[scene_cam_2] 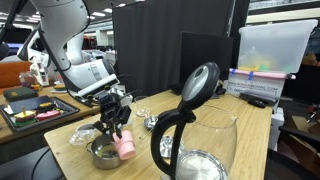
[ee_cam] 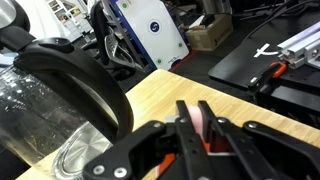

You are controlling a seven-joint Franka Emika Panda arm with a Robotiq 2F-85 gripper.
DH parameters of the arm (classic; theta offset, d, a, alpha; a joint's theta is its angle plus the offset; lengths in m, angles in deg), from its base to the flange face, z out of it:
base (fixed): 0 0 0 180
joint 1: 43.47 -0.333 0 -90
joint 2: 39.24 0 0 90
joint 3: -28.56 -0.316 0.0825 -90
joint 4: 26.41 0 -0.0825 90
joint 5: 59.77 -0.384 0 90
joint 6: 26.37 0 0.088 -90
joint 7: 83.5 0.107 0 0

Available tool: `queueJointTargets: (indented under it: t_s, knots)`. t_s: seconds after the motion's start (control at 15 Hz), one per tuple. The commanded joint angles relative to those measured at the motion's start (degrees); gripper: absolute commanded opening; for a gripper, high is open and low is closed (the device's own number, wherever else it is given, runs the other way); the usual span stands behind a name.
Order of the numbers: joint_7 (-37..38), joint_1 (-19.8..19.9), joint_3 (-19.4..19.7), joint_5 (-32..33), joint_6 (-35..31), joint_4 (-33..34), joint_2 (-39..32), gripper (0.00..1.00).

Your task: Pour the contents in the pink mug into the silver bowl

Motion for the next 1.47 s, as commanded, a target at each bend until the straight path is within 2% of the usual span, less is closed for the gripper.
queueJointTargets:
  t_s: [0.0,0.87,1.13,1.4]
  knots:
    - [-0.9,0.9,0.8,-2.4,-5.1,-1.5,2.6,0.04]
    - [-0.4,0.2,1.4,-6.4,-12.7,-3.3,11.2,0.04]
    - [-1.8,1.9,1.5,-13.3,-22.9,-5.8,14.8,0.04]
    - [-4.1,4.0,3.9,-19.8,-33.3,-8.5,17.9,0.04]
